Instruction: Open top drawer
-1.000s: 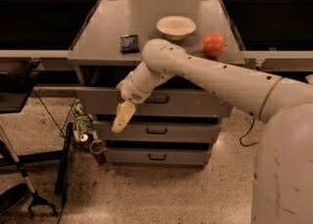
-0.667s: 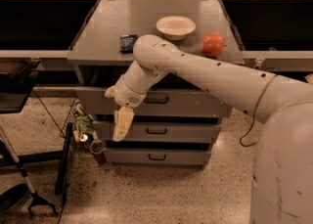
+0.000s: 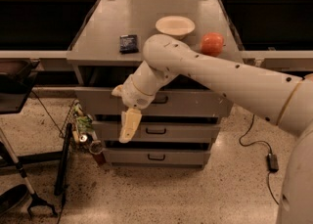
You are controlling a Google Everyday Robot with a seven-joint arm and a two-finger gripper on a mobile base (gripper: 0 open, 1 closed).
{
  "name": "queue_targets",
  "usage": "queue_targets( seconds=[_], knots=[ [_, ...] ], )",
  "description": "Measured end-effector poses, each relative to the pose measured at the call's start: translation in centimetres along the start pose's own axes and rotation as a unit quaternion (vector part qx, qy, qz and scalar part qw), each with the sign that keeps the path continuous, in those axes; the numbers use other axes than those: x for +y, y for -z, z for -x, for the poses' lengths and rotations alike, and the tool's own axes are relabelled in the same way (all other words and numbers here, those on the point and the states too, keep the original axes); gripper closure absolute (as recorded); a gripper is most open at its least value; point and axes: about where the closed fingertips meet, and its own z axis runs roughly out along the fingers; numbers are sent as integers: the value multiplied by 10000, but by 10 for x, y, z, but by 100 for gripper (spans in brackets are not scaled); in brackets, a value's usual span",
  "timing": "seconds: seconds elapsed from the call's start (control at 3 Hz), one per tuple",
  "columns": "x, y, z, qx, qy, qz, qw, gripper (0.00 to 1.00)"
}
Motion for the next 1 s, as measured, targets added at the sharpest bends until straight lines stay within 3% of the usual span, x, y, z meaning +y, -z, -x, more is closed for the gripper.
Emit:
queue_targets(
  seconds=[0.33, 0.67, 1.0],
  knots=[
    [-18, 0, -8, -1, -467, -377, 9982, 0],
    [-39, -10, -18, -25, -1017, -666, 9926, 0],
    [-66, -19, -24, 31, -1499, -945, 9842, 0]
  ],
)
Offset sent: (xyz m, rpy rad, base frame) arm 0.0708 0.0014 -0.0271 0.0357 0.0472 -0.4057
